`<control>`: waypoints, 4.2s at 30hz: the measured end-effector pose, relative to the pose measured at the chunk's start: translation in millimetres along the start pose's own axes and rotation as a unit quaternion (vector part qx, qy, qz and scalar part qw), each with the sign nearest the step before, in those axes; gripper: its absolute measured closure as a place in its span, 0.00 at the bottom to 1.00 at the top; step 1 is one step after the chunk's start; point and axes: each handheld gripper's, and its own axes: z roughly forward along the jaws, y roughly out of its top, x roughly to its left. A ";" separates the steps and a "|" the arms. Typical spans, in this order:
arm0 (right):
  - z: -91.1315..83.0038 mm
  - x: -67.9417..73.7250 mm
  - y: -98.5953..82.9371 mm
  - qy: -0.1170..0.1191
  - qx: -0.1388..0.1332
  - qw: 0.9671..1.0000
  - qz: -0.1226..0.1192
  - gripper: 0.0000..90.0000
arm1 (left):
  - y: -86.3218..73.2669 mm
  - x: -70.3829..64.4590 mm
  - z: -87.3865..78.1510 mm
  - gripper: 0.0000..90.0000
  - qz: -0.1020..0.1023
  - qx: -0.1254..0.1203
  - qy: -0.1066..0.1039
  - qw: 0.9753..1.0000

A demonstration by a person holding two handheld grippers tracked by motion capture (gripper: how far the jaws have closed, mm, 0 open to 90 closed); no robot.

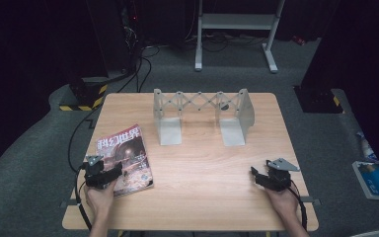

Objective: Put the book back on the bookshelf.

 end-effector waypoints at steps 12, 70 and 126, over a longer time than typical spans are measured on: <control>0.1 0.2 -0.2 -0.001 -0.002 1.000 -0.003 0.33 | -3.6 17.8 7.3 0.27 -0.014 0.002 0.031 0.999; -0.2 0.5 -0.4 -0.002 -0.002 1.000 -0.002 0.33 | -38.9 -1.9 -11.2 0.29 0.010 -0.024 0.007 1.000; -0.4 1.0 -0.6 -0.003 -0.002 1.000 -0.003 0.33 | -74.5 -35.4 -46.8 0.31 0.034 -0.020 -0.024 0.999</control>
